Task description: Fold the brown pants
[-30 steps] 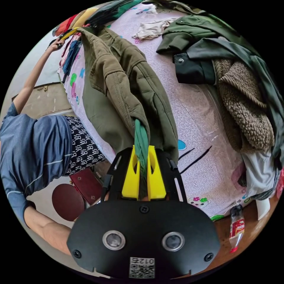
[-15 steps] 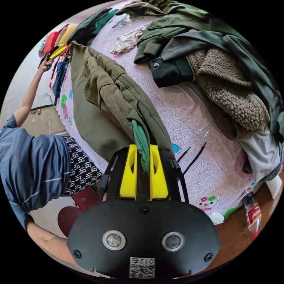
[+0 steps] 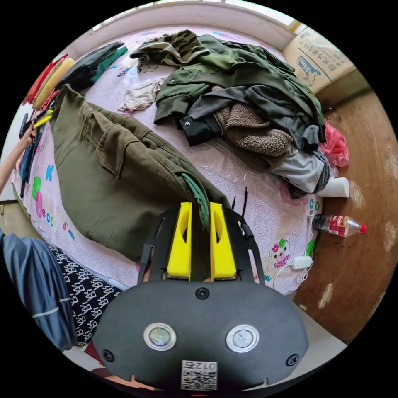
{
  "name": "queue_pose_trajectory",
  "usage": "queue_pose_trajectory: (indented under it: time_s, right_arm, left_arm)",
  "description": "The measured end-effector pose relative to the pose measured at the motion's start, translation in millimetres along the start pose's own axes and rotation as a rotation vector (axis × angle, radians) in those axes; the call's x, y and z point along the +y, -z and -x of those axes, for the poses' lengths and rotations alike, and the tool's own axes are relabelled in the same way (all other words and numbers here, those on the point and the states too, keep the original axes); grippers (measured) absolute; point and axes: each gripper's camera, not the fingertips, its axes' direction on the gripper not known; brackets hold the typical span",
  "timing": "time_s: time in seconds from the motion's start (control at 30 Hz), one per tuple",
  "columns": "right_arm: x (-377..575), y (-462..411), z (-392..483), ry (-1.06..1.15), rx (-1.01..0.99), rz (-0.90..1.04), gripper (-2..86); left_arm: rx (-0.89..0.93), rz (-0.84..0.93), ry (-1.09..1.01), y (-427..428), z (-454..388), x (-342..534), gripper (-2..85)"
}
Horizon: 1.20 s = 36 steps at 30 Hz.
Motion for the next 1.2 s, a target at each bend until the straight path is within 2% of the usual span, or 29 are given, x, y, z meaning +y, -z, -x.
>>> queue_pose_trajectory:
  time_s: [0.1,0.17,0.3,0.37,0.43,0.57,0.6,0.7,0.8,0.87,0.93,1.0,1.07,1.1,1.2]
  right_arm:
    - [14,19,-4,-0.042,-0.064,-0.041,6.5]
    - [20,24,-23,-0.137,-0.174,-0.066,6.3]
    - [32,19,-58,-0.313,-0.408,-0.069,5.7]
    - [30,18,-56,-0.294,-0.375,-0.021,5.6]
    - [11,22,-34,-0.165,-0.227,0.102,6.0]
    - [-17,45,-26,-0.086,-0.124,0.182,8.2]
    - [-25,52,-23,-0.046,-0.048,0.222,8.7]
    - [-39,68,-13,0.029,0.131,0.256,8.7]
    - [-44,84,1,0.022,0.093,0.169,7.3]
    - [-44,87,20,0.031,0.043,0.116,6.6]
    - [-38,87,53,0.061,-0.029,0.081,5.4]
    - [-26,92,77,0.085,-0.080,0.039,3.9]
    - [-8,97,95,0.086,-0.099,-0.005,2.2]
    - [5,99,104,0.081,-0.116,-0.030,1.2]
    - [35,90,113,0.014,-0.153,-0.048,0.3]
  left_arm:
    - [-0.171,-0.025,-0.370,-14,-45,-21,10.8]
    - [-0.188,-0.022,-0.525,-25,-64,-32,10.9]
    - [-0.203,0.108,-0.808,-73,-100,-47,9.1]
    - [-0.230,0.172,-0.893,-97,-113,-49,6.7]
    - [-0.241,0.258,-0.931,-123,-120,-54,2.6]
    - [-0.137,0.376,-0.922,-125,-132,-65,0.6]
    - [-0.120,0.398,-0.903,-114,-137,-70,0.4]
    - [-0.195,0.469,-0.837,-86,-152,-82,0.1]
    - [-0.259,0.500,-0.794,-83,-167,-90,0.1]
    - [-0.304,0.539,-0.750,-107,-166,-96,0.3]
    - [-0.423,0.625,-0.636,-165,-143,-99,0.8]
    - [-0.442,0.638,-0.517,-191,-118,-98,0.8]
    - [-0.323,0.511,-0.416,-183,-102,-95,0.7]
    - [-0.283,0.390,-0.400,-168,-99,-89,0.4]
    - [-0.166,0.123,-0.499,-131,-119,-58,0.1]
